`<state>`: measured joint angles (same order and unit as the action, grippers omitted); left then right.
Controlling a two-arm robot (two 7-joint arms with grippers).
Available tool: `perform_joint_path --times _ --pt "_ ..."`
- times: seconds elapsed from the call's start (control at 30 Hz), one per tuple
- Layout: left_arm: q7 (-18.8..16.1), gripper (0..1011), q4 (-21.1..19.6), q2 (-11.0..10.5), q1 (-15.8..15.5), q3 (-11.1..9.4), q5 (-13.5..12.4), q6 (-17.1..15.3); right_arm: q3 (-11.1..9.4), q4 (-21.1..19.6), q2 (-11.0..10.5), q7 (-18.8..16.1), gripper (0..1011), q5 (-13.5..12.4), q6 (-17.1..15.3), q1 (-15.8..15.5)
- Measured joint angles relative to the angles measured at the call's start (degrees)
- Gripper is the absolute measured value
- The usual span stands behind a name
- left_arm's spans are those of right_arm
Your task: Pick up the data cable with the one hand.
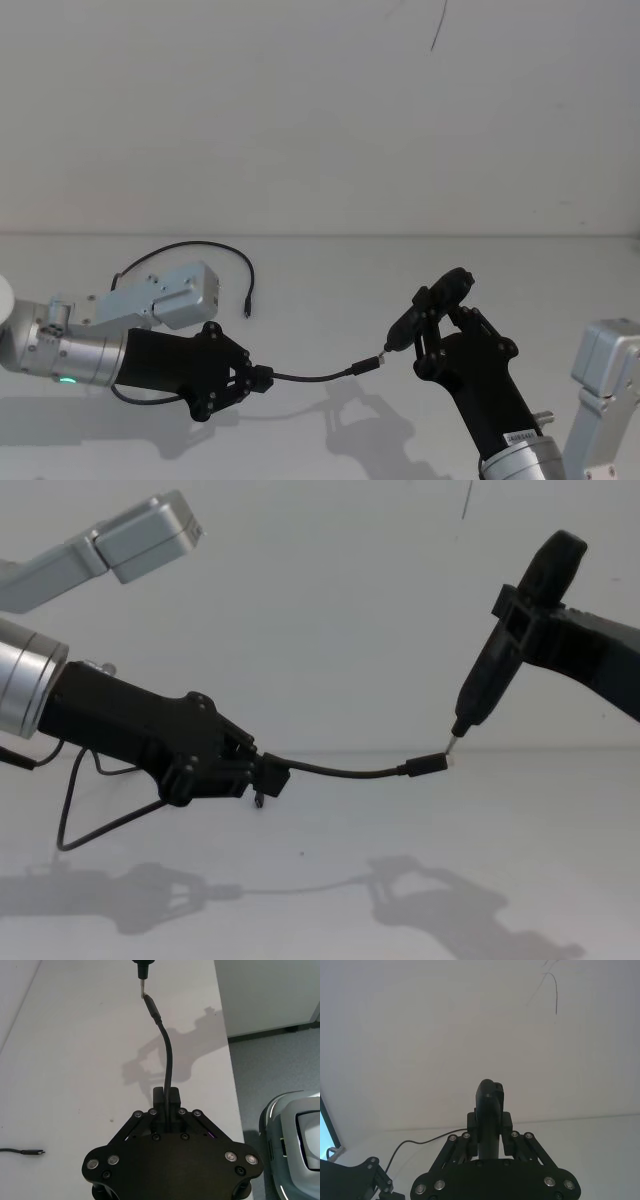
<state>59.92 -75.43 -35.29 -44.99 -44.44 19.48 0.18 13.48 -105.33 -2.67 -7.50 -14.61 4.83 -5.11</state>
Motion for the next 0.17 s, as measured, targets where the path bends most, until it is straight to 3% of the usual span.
perform_joint_path --times 0.17 --pt "0.0 50 0.0 0.0 0.0 0.0 0.0 0.0 0.0 0.0 0.0 0.0 263 0.0 0.0 0.0"
